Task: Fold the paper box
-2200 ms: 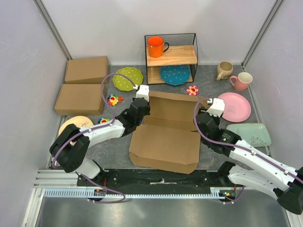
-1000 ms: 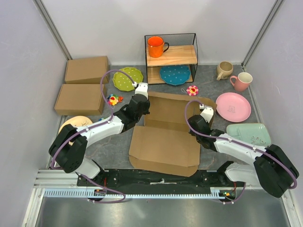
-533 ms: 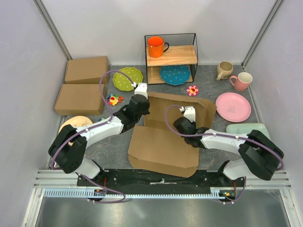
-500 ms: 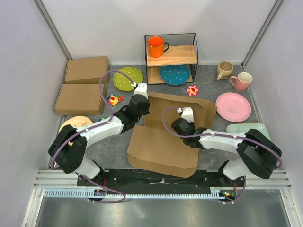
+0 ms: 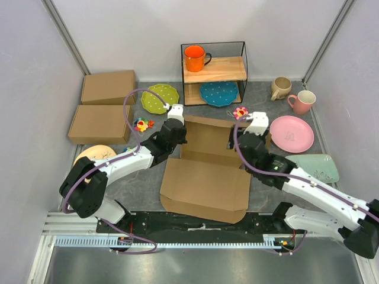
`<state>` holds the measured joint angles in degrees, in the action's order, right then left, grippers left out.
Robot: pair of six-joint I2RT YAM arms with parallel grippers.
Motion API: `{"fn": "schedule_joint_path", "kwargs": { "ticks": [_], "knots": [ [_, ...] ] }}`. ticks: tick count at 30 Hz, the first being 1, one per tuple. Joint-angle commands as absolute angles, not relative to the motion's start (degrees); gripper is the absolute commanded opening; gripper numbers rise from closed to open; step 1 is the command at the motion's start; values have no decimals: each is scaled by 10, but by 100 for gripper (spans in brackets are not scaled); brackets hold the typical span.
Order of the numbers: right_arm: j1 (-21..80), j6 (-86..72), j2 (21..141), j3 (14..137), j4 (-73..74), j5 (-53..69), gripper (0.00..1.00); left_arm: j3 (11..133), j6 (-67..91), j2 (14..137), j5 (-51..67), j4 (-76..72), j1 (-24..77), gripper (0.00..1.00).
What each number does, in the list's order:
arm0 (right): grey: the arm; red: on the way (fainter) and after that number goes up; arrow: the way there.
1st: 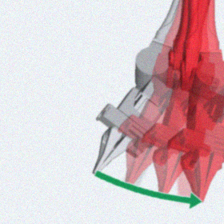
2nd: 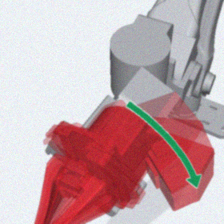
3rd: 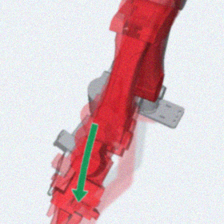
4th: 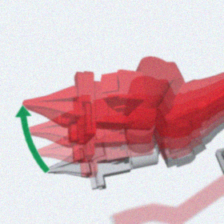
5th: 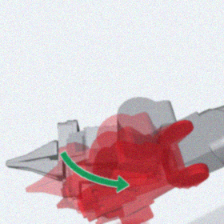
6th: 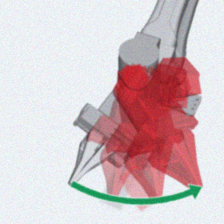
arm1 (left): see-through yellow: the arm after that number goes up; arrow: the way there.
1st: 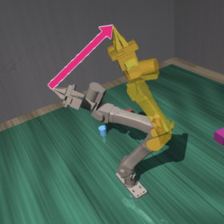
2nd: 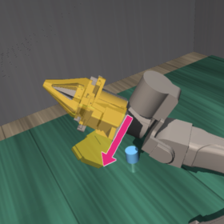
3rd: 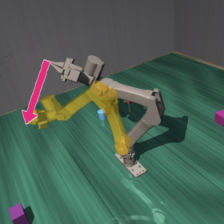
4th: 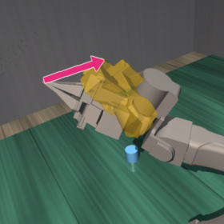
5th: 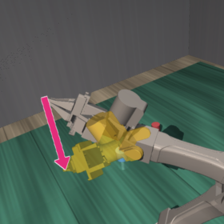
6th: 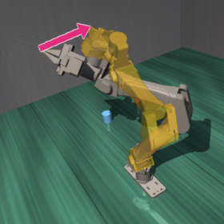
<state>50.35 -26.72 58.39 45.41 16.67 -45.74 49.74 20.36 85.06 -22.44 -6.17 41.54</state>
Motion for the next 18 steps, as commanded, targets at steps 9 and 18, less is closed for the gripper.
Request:
{"fn": "schedule_joint_path", "kwargs": {
  "ticks": [9,18],
  "knots": [
    [266,-322,574,475,137,-330,55,443,253,860,-178,51,418,2],
    [245,-341,673,483,105,-218,22,438,257,853,-170,47,419,2]
  ]
}}
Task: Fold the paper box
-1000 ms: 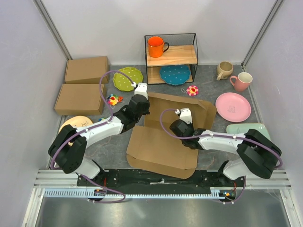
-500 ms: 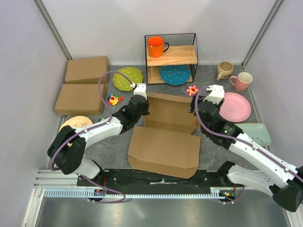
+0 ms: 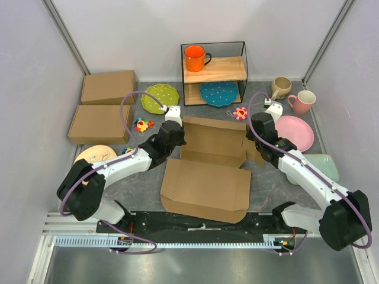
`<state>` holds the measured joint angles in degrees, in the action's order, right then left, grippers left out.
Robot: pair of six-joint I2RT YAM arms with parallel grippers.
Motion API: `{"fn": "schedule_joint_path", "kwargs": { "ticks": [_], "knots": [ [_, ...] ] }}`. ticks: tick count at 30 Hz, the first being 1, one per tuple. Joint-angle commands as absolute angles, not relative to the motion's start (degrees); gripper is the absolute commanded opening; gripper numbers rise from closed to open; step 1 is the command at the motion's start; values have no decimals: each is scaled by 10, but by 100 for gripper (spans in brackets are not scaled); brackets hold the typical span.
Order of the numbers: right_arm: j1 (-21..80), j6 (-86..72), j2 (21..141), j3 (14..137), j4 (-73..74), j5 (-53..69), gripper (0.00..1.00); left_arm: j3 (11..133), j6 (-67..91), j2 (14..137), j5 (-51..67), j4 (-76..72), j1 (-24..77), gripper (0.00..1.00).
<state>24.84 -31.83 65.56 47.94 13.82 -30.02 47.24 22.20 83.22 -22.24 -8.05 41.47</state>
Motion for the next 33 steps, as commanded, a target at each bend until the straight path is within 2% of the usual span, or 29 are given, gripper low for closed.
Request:
{"fn": "schedule_joint_path", "kwargs": {
  "ticks": [1,4,7,8,10,11,15,19,25,31,33],
  "knots": [
    [246,-348,677,468,94,-201,20,438,258,853,-168,46,419,2],
    [250,-356,681,444,84,-165,19,442,261,858,-163,43,419,2],
    [250,-348,655,442,101,-185,25,448,263,865,-164,47,419,2],
    [249,-339,639,442,108,-200,36,451,264,867,-167,49,418,2],
    [246,-327,587,446,129,-223,48,456,270,870,-177,61,417,2],
    [245,-314,570,451,140,-252,58,457,272,871,-179,64,418,2],
    [245,-286,513,461,192,-316,68,477,291,881,-184,88,416,2],
    [245,-275,467,434,219,-353,72,507,292,896,-178,117,415,2],
    [244,-308,468,388,236,-359,71,512,298,899,-171,126,416,2],
    [242,-337,527,365,215,-336,67,514,302,896,-167,134,415,2],
    [240,-339,537,361,202,-326,59,514,304,895,-167,135,416,2]
  ]
}}
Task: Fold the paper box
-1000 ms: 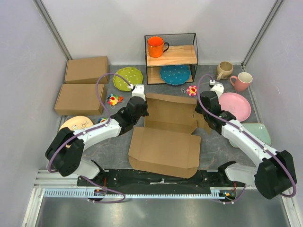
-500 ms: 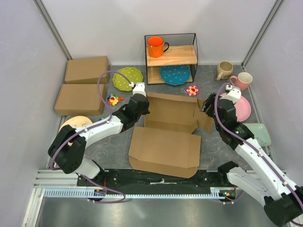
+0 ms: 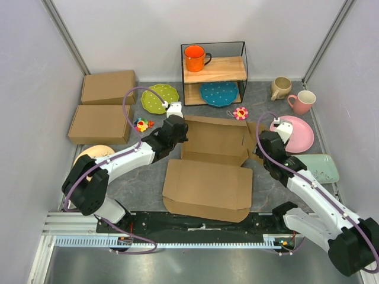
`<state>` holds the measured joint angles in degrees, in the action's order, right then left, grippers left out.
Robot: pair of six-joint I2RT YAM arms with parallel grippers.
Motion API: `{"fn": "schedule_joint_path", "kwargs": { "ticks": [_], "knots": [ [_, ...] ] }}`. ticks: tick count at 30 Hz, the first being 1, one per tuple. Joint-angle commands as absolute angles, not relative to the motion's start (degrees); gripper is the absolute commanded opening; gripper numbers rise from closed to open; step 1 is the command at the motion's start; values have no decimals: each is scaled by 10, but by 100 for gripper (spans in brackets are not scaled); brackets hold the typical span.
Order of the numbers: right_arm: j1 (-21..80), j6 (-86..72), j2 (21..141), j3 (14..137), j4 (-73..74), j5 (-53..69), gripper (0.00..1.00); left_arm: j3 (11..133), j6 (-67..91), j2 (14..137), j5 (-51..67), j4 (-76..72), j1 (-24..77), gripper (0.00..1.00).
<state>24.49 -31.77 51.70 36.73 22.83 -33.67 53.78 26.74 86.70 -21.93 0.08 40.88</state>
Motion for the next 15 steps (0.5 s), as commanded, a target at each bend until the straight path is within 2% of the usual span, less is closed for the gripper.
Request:
{"fn": "schedule_joint_path", "kwargs": {
  "ticks": [1,10,15],
  "knots": [
    [239,-339,546,359,190,-321,57,512,305,893,-167,135,415,2],
    [237,-330,531,355,148,-260,22,503,304,889,-169,135,416,2],
    [236,-335,505,359,139,-213,13,496,308,889,-170,127,415,2]
  ]
}}
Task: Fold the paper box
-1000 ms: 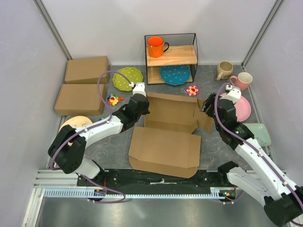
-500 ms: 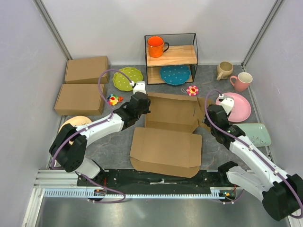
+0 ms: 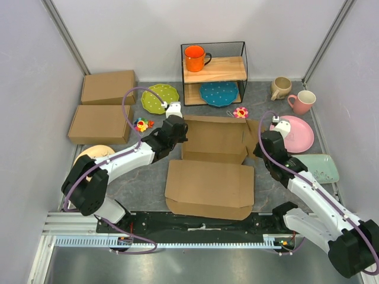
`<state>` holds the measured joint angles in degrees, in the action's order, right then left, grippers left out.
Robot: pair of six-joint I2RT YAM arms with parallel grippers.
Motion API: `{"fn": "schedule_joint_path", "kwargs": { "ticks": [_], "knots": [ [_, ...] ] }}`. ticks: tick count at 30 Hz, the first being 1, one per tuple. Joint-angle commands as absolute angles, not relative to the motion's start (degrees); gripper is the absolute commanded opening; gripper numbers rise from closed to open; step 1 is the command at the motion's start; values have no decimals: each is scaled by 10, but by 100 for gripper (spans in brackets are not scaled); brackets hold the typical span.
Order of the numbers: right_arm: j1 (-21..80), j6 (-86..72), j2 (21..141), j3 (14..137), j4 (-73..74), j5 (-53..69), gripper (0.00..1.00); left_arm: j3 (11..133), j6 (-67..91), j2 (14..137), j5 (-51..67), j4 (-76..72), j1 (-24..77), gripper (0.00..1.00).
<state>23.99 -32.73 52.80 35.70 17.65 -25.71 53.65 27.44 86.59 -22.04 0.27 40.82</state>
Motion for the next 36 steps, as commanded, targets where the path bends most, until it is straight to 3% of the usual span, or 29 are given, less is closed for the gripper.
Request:
{"fn": "schedule_joint_path", "kwargs": {
  "ticks": [1,6,16,21,29,32,33,36],
  "knots": [
    [237,-337,502,361,138,-206,9,494,310,887,-170,123,416,2],
    [237,-353,505,376,139,-157,1,480,326,881,-180,108,417,2],
    [238,-367,520,350,100,-72,0,473,339,883,-183,91,423,2],
    [239,-336,530,328,94,-39,9,477,338,893,-185,90,424,2],
    [239,-314,555,317,94,-18,14,476,338,895,-192,78,425,2],
    [239,-312,550,326,105,-25,28,475,336,893,-196,79,425,2],
    [239,-311,546,329,108,-29,40,475,335,892,-198,80,424,2],
    [239,-307,525,344,126,-47,56,472,332,891,-205,81,424,2]
  ]
}}
